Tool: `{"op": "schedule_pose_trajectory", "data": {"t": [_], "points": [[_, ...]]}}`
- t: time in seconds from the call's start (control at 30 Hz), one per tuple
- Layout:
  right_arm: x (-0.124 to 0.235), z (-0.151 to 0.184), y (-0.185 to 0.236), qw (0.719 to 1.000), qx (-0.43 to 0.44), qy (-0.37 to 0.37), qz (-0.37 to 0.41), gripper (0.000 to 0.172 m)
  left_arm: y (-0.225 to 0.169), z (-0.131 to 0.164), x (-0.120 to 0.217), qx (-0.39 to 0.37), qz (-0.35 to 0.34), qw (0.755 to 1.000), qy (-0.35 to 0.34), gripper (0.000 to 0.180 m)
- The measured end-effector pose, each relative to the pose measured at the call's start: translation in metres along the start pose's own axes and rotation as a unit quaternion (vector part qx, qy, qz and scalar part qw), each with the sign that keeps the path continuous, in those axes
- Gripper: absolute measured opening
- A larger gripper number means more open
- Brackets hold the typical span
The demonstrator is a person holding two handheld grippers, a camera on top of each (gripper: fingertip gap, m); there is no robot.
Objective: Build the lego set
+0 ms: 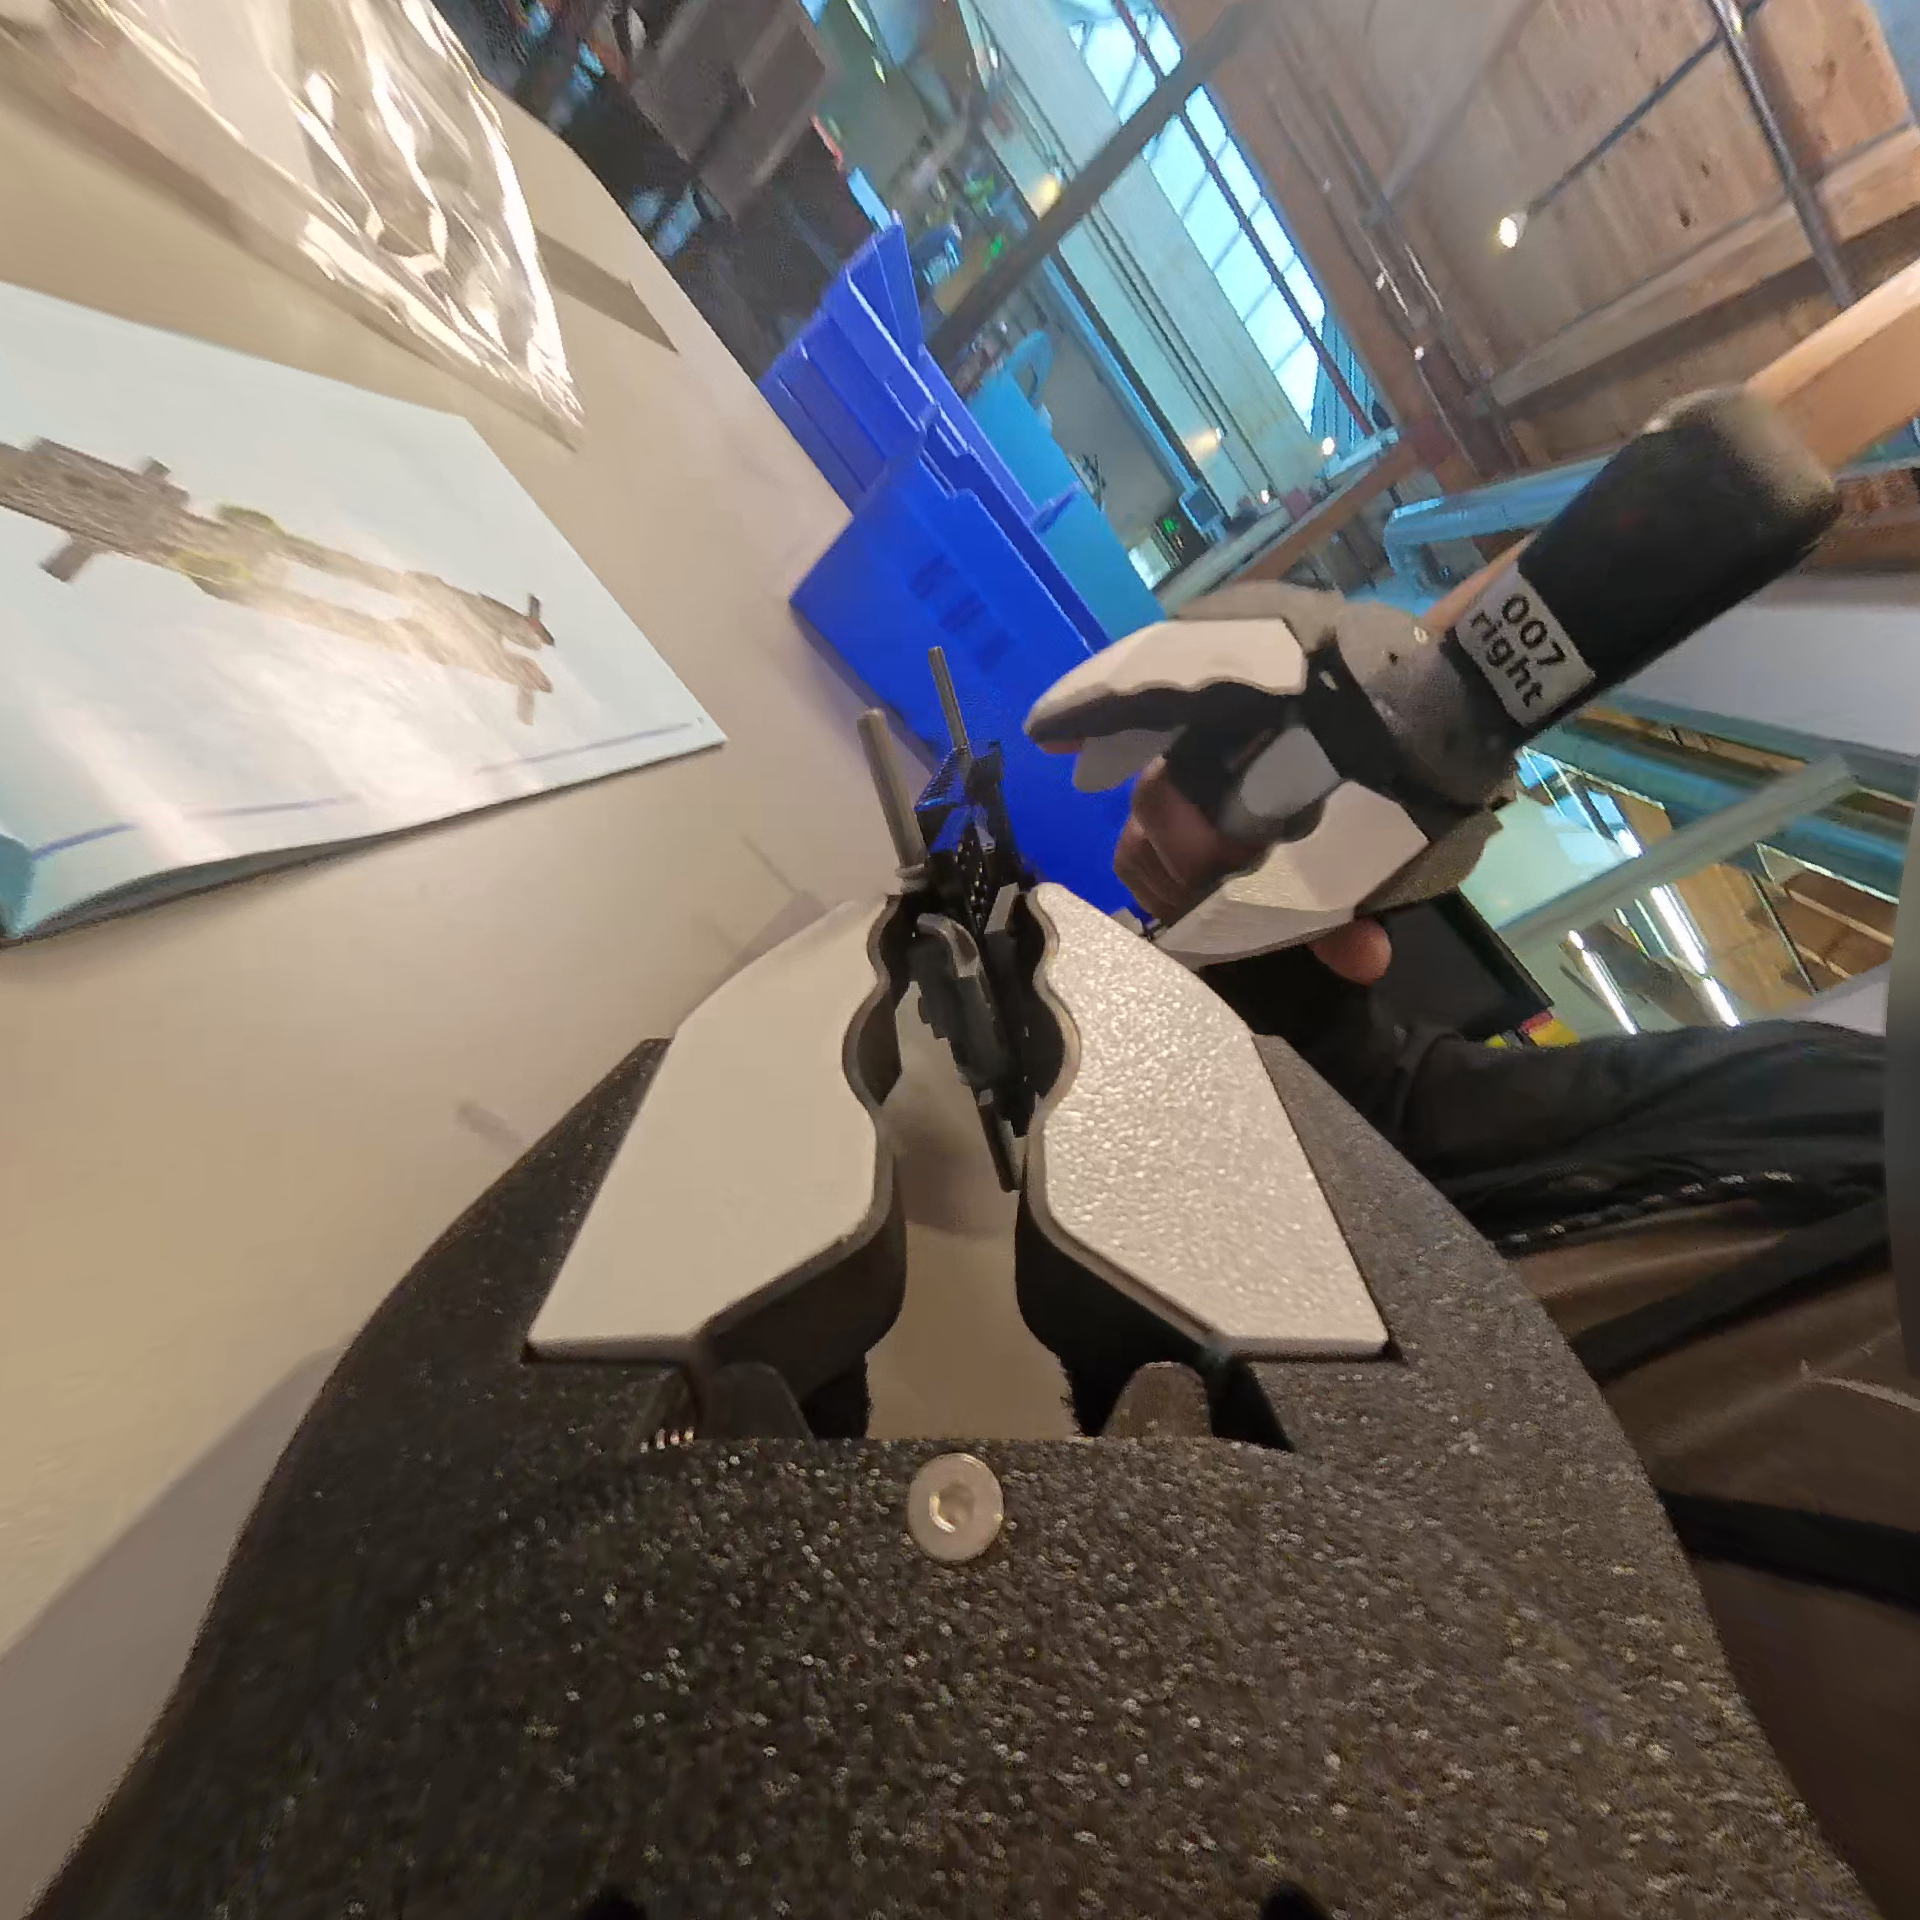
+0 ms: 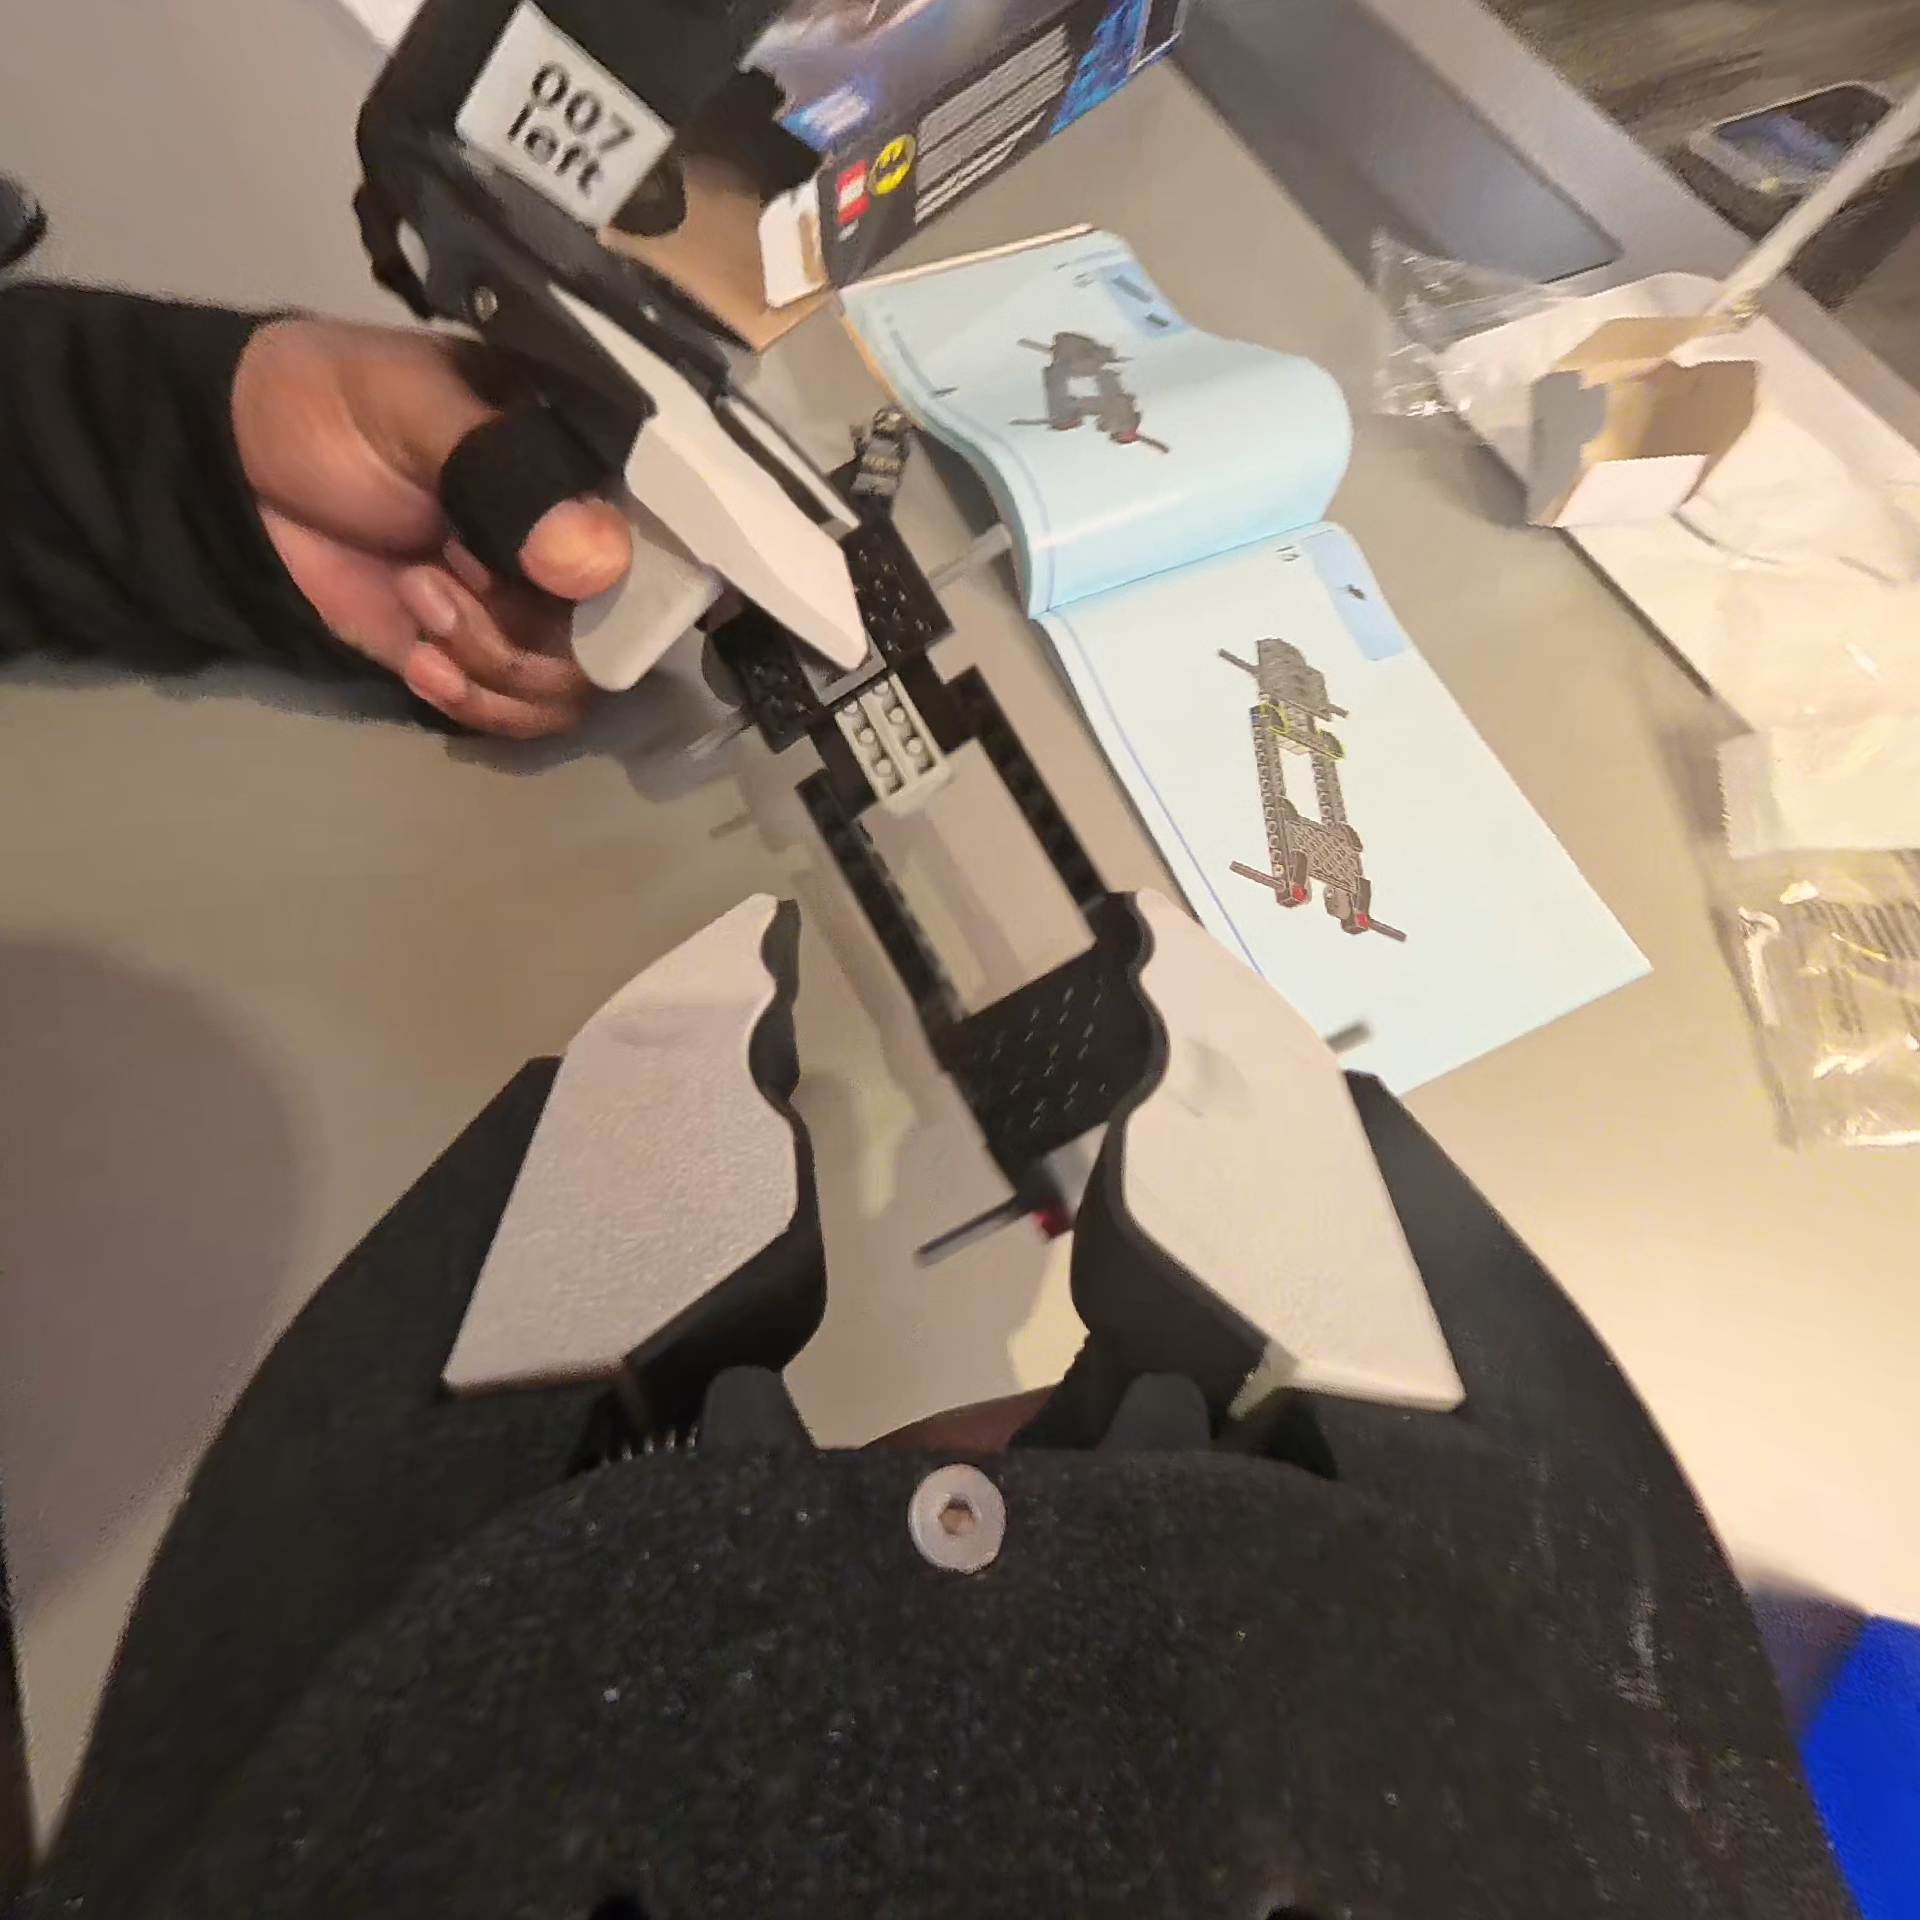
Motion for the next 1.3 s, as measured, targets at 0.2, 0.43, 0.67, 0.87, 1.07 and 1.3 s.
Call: {"op": "schedule_pose_trajectory", "data": {"t": [0.2,0.43,0.67,0.87,1.07,1.3], "points": [[0.008,0.016,0.025,0.985,-0.133,-0.108,-0.027,0.039,-0.003,-0.004,0.004,-0.015,-0.016,0.993,-0.117,0.02],[-0.023,0.028,0.034,0.921,-0.317,-0.21,-0.086,0.039,-0.027,0.009,-0.008,-0.057,0.074,0.964,-0.247,0.02],[-0.03,0.024,0.043,0.881,-0.356,-0.282,-0.134,0.035,-0.034,0.015,-0.011,-0.091,0.084,0.956,-0.268,0.02],[-0.03,0.024,0.041,0.863,-0.368,-0.31,-0.155,0.034,-0.034,0.016,-0.011,-0.097,0.082,0.954,-0.27,0.02],[-0.028,0.022,0.041,0.849,-0.373,-0.34,-0.156,0.028,-0.039,0.018,-0.016,-0.119,0.094,0.955,-0.256,0.02],[-0.026,0.025,0.045,0.844,-0.358,-0.365,-0.159,0.022,-0.042,0.019,-0.018,-0.125,0.105,0.955,-0.249,0.02]]}}
Point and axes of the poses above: each gripper's, where its closed fingertips meet, x back along the fingers, z out of its underside, y = z × x across the jaws, the point moved 10 cm from there along x, back along the fingers, and after that the axes turned 8 degrees about -x, right-handed, at the moved point
